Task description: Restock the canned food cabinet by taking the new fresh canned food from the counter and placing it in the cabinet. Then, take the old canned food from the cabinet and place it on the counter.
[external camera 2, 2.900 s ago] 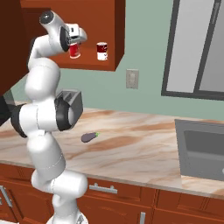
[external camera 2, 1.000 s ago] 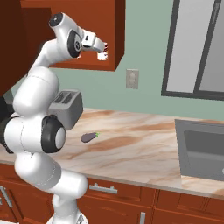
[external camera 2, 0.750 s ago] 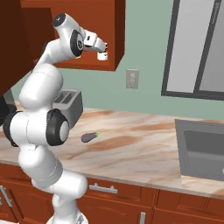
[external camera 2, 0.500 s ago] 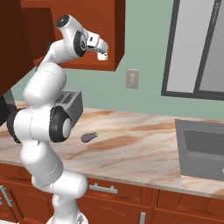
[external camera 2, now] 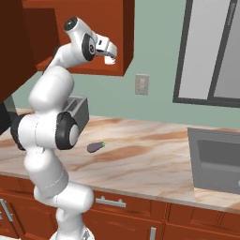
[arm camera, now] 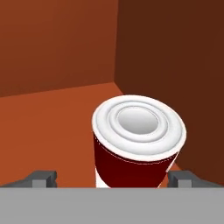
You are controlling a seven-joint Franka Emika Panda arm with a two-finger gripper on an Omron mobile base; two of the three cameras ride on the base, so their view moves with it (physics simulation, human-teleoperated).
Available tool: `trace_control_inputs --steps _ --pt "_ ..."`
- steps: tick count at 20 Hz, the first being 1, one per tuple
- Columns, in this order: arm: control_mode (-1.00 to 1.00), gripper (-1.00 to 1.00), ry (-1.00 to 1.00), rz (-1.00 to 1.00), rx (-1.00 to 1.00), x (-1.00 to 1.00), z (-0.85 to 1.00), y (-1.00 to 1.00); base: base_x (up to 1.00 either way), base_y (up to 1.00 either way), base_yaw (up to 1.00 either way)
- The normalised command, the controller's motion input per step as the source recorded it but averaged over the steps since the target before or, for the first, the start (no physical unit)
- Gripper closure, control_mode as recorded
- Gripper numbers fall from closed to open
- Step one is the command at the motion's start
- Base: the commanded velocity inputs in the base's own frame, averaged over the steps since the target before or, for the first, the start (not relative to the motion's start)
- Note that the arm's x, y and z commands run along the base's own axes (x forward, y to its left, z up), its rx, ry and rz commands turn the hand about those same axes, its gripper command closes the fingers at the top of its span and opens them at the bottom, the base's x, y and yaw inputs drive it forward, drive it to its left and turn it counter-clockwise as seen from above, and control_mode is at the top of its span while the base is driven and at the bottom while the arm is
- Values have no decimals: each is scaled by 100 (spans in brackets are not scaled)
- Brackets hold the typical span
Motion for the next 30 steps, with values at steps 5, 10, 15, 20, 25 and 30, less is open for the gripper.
trace_control_inputs --steps 5,10,15,20,25,30 --pt "-100 -100 0 -3 -4 18 -16 -15 0 0 0" --pt "-100 100 0 -1 -2 12 -8 -11 0 0 0" --pt "-100 100 -1 0 -1 2 -2 -1 0 0 0" --pt "-100 100 0 0 0 -55 0 0 0 0 0" --pt "-100 100 -1 0 1 -100 7 0 0 0 0" --pt "-100 100 0 1 1 -100 13 0 0 0 0"
